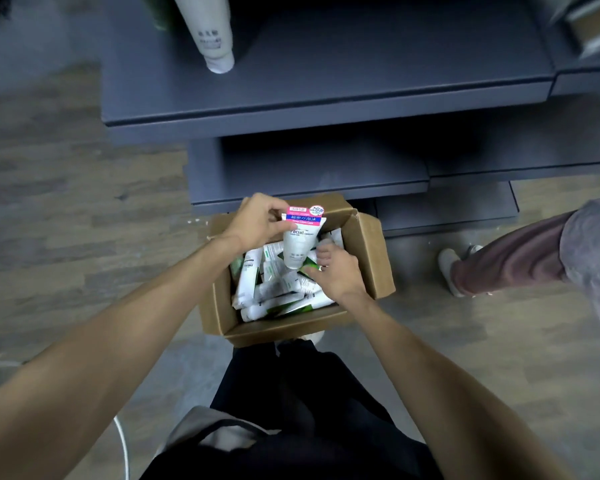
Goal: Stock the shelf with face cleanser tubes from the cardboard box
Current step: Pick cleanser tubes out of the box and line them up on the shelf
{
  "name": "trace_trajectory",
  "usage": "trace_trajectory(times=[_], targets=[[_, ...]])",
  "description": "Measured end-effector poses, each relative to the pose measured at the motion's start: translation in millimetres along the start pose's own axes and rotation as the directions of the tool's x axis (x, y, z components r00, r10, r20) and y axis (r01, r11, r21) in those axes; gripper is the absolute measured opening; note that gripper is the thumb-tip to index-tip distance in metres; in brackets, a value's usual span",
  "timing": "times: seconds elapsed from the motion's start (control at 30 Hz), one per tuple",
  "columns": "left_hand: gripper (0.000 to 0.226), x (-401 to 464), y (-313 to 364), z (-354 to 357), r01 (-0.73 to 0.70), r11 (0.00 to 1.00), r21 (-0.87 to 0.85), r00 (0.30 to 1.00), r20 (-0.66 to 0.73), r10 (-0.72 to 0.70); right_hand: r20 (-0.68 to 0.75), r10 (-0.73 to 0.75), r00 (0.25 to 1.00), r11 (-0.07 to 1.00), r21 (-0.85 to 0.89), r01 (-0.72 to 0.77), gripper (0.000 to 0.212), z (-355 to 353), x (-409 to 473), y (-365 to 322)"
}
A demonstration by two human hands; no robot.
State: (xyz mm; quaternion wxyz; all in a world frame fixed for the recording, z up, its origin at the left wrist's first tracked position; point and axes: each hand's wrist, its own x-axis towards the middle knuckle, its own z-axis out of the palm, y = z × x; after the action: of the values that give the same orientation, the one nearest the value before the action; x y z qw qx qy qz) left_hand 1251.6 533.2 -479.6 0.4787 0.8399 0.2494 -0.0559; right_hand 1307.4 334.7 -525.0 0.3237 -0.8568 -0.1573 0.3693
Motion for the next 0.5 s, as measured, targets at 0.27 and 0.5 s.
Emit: trace_trajectory(times=[0.27, 0.5], targets=[[0.017, -10, 64, -63, -0.183, 0.982, 0.055, 0.976, -0.112, 0.188, -0.110, -0.181, 0.977, 0.969, 0.151, 0.196, 0.041, -24, -1, -70], [0.020, -20, 98, -128, -0.263, 0.960, 0.095, 0.933, -0.229, 0.278, -0.177, -0.349, 0.920, 0.910, 0.171, 0.377, 0.042, -41, 14, -135]])
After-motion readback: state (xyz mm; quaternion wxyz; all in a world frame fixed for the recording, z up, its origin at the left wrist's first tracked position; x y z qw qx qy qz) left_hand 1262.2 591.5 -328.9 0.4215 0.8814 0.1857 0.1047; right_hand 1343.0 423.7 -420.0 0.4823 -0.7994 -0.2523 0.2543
